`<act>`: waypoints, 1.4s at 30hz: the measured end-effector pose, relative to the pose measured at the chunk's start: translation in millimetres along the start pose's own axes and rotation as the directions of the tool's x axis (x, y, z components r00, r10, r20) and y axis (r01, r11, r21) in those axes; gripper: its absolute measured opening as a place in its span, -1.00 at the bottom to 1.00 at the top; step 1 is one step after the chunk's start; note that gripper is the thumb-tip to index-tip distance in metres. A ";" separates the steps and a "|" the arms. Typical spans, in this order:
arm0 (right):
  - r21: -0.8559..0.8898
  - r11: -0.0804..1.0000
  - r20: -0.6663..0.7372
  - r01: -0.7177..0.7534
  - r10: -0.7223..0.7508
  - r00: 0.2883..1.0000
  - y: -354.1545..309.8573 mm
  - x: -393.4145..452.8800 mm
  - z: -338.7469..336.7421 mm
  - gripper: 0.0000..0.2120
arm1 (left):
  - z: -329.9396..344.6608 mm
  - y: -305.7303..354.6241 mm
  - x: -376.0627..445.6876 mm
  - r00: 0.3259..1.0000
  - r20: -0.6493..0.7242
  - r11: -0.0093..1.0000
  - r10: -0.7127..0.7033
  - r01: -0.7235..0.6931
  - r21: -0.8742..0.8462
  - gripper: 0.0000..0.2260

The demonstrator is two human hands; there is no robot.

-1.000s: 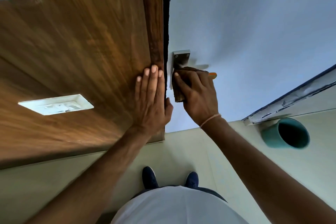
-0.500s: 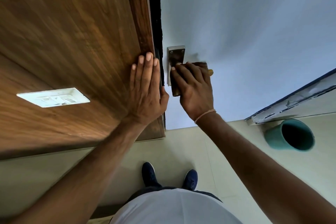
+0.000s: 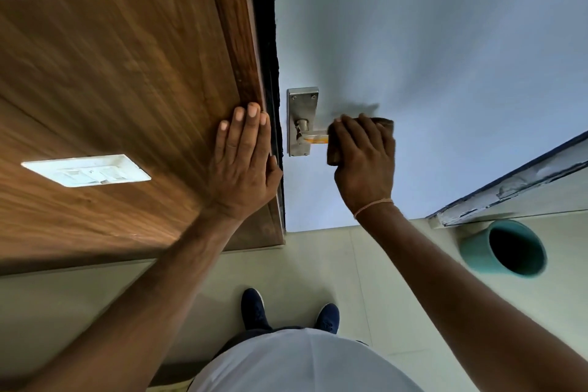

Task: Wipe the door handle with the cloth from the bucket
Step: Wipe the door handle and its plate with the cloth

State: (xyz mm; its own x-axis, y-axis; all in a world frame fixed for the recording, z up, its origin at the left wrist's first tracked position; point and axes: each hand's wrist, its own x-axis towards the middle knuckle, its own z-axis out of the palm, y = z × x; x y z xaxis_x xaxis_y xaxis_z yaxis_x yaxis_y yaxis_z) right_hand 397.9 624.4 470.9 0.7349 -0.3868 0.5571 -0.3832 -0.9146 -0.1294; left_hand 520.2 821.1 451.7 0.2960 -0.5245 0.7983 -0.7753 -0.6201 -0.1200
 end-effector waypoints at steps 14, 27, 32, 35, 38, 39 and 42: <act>0.115 0.993 -0.049 -0.030 0.036 0.998 12.2 -4.8 9.1 -0.48 | 0.0 -1.0 -3.8 1.000 0.019 0.999 -0.024 0.024 0.024 -0.15; 0.095 0.979 -0.013 0.182 -0.182 0.983 -5.8 -6.0 13.5 -0.45 | -2.2 0.7 -4.9 0.999 0.034 0.999 -0.023 0.022 0.045 -0.14; 0.068 0.997 0.000 0.047 -0.047 0.999 28.9 -15.8 13.2 -0.39 | -1.6 2.3 -3.5 0.999 0.012 0.998 -0.039 0.039 0.051 -0.16; 0.081 0.995 0.019 0.052 -0.053 0.998 7.0 -14.2 11.4 -0.42 | -2.1 2.3 -3.1 0.999 0.018 0.998 -0.036 0.035 0.051 -0.16; 0.112 0.986 0.034 0.123 -0.128 0.991 -22.9 -9.1 11.0 -0.44 | -3.3 3.1 -3.4 0.999 0.029 0.998 -0.036 0.035 0.044 -0.17; 0.119 0.983 0.043 0.140 -0.146 0.988 -27.9 -8.2 11.8 -0.45 | -3.8 2.9 -3.9 0.999 0.032 0.998 -0.035 0.034 0.045 -0.17; 0.127 0.982 0.059 0.142 -0.150 0.987 -18.2 -8.4 14.6 -0.44 | -4.4 1.6 -4.1 0.999 0.037 0.998 -0.026 0.024 0.051 -0.16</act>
State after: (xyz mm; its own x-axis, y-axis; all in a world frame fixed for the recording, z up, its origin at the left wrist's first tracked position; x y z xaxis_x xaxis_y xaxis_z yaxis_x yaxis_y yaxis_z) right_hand 406.9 642.6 456.6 0.8156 -0.2514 0.5212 -0.2009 -0.9677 -0.1524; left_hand 515.3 824.8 450.8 0.3365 -0.5292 0.7789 -0.7387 -0.6614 -0.1303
